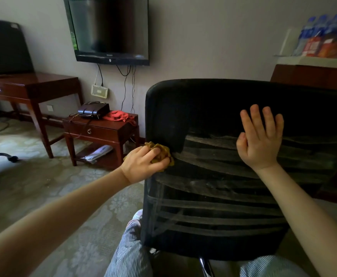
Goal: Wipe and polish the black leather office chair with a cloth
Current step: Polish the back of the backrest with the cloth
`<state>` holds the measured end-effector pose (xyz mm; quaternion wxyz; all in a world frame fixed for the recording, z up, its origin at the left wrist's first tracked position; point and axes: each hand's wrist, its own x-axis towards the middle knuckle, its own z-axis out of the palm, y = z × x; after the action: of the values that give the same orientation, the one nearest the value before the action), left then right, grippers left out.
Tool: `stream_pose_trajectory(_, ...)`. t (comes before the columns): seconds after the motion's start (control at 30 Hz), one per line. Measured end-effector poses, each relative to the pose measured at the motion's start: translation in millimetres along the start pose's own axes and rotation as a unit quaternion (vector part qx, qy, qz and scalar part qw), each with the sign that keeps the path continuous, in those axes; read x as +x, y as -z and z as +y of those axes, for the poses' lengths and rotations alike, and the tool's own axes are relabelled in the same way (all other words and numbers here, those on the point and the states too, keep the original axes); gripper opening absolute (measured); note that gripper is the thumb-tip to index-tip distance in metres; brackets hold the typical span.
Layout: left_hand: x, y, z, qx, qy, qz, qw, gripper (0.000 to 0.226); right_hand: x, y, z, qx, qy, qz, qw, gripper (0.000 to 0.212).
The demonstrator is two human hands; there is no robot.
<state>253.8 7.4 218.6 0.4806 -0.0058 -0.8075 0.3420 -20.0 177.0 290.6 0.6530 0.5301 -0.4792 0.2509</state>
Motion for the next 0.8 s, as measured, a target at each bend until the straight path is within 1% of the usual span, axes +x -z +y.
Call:
stream_pose_trajectory(0.03,0.1,3.1,-3.8,0.014,-0.043,-0.021,0.999,0.024,-1.6,1.3,-1.4,0.003,-0.003,-0.003,1.000,0.058)
stream_pose_trajectory(0.1,14.7,9.1,-12.7,0.036,-0.078,-0.023,0.996,0.036,-1.9,3.0,-5.0,0.010,-0.009,-0.004,1.000,0.057)
stream_pose_trajectory(0.2,65.1,19.2,-19.5,0.059,-0.071,0.057,0.994,0.042,1.2,5.7,-10.3,0.021,-0.024,-0.011,0.999,0.057)
stream_pose_trajectory(0.3,120.2,22.3,-24.4,0.073,-0.068,0.165,0.981,0.039,1.2,10.2,-12.9,0.035,-0.032,-0.015,0.999,0.057)
stream_pose_trajectory(0.37,140.7,18.7,-25.4,0.070,-0.081,0.180,0.978,0.033,1.8,13.5,-11.5,0.045,-0.031,-0.019,0.998,0.056)
stream_pose_trajectory(0.43,144.8,16.0,-22.7,0.056,-0.099,0.166,0.980,0.030,3.0,15.2,-9.6,0.057,-0.031,-0.028,0.998,0.056)
stream_pose_trajectory(0.5,138.6,12.8,-17.6,0.051,-0.099,0.163,0.980,0.030,3.1,15.9,-10.1,0.067,-0.030,-0.038,0.997,0.057)
stream_pose_trajectory(0.57,126.6,5.2,-8.3,0.058,-0.095,0.157,0.981,0.029,3.0,15.6,-12.3,0.067,-0.035,-0.043,0.996,0.052)
stream_pose_trajectory(0.67,93.6,-15.1,18.2,0.051,-0.106,0.091,0.989,0.018,0.2,16.4,-15.7,0.076,-0.035,-0.058,0.995,0.047)
stream_pose_trajectory(0.8,49.5,-39.3,41.6,0.043,-0.192,0.004,0.980,0.017,-10.8,18.7,-16.4,0.070,-0.008,-0.080,0.994,0.049)
